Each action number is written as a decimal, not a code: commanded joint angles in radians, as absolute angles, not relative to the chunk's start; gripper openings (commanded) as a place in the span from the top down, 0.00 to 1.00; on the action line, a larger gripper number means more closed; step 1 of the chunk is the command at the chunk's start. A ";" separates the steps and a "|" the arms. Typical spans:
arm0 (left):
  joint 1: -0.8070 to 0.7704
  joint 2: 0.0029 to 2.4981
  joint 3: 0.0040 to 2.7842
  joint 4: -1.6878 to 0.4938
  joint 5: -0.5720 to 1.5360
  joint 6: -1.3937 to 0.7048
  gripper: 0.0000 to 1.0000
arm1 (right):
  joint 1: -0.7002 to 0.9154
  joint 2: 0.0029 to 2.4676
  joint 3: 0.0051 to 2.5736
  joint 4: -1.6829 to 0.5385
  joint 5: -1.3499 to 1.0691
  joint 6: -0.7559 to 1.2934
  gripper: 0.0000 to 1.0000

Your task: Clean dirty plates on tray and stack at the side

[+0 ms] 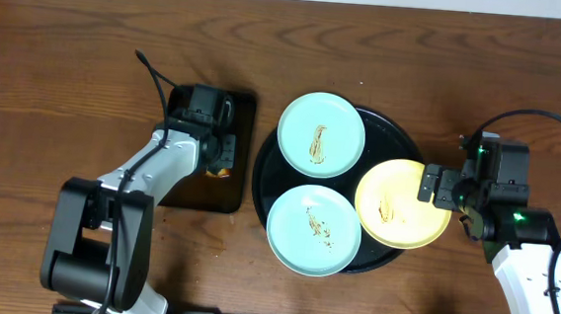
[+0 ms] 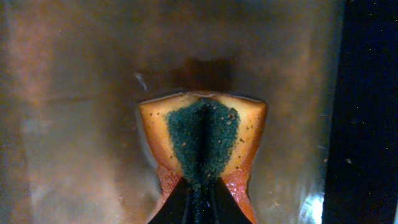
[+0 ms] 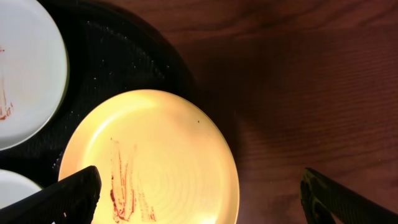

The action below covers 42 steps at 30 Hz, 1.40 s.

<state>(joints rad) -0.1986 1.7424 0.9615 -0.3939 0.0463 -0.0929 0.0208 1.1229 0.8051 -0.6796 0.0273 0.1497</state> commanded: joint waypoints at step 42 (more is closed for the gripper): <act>-0.197 1.729 0.943 -0.433 0.032 -0.114 0.92 | -0.099 1.398 0.821 -0.699 -0.049 0.176 0.30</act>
<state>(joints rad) -0.1982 1.7149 0.9451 -0.4255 0.0452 -0.1051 -0.0860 1.3579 0.8051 -0.7120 0.0223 0.2012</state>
